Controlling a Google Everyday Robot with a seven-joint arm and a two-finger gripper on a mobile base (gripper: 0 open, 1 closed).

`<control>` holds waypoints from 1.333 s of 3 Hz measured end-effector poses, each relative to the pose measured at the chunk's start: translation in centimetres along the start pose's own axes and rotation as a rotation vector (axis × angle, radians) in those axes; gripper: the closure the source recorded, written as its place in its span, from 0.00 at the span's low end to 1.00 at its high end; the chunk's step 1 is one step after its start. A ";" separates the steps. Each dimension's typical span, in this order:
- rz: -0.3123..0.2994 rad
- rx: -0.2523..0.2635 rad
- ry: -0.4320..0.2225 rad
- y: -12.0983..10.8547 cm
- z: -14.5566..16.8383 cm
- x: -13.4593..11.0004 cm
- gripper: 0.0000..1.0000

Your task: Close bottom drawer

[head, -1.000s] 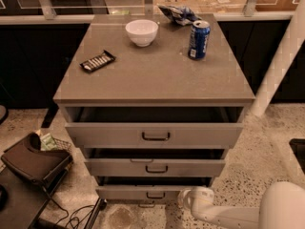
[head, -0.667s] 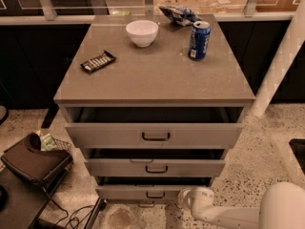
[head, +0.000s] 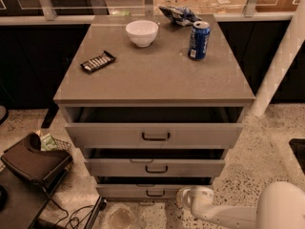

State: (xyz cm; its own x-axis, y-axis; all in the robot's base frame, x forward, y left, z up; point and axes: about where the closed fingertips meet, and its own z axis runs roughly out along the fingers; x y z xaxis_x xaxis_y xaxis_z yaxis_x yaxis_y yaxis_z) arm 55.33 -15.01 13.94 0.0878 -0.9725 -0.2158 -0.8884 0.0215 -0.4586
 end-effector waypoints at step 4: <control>-0.004 0.022 -0.041 -1.0 1.1 -0.6 1.00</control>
Offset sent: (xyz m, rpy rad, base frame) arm 0.0701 0.0337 -0.0123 0.1387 -0.0875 0.0764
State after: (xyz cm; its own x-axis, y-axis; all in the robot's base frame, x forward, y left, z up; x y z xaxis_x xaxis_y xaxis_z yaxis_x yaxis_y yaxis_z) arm 56.71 -14.16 13.56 0.1105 -0.9623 -0.2486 -0.8778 0.0228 -0.4784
